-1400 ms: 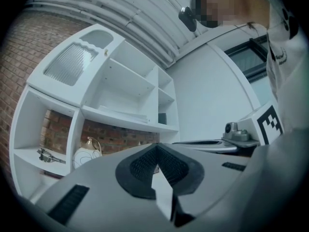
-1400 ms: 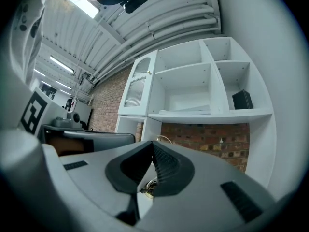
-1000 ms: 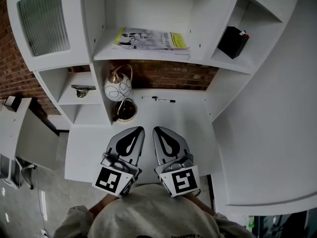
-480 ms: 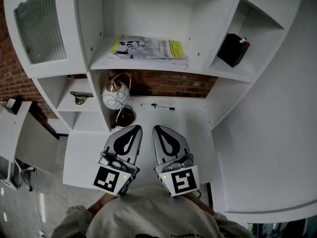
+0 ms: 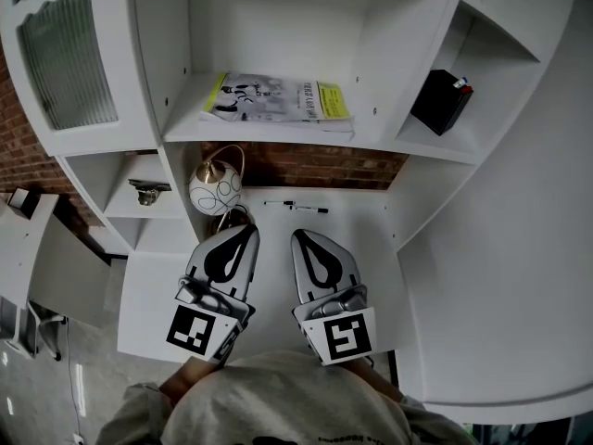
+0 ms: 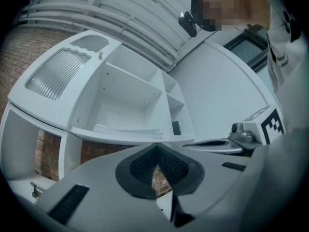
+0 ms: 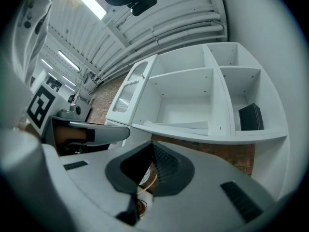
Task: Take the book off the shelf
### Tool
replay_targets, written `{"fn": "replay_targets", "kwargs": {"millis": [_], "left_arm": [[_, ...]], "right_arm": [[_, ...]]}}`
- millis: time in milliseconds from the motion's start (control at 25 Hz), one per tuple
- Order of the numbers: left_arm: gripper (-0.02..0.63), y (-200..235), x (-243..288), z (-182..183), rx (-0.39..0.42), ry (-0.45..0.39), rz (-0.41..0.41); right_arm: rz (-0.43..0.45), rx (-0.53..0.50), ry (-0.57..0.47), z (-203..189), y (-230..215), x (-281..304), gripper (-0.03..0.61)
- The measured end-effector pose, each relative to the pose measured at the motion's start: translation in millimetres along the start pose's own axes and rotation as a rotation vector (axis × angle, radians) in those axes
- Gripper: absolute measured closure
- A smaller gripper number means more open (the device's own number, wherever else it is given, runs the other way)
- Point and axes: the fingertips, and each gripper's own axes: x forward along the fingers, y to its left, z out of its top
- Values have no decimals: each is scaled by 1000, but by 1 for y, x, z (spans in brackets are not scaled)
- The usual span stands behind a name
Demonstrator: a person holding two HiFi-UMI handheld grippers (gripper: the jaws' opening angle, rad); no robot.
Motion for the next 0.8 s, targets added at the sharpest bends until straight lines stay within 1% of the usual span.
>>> {"fn": "replay_targets", "kwargs": {"millis": [320,520,800], "left_arm": [[604,7,16,17,33,-38,-16],[604,13,22,17,53,-15,-7],[604,19,34,27,88,-13,-37]], "right_arm": [[-6,-26,-19,7,-13,15,561],[-15,-72,-42,19,-25,24,561],[-35,-133,-64,31,-43,32,561]]}}
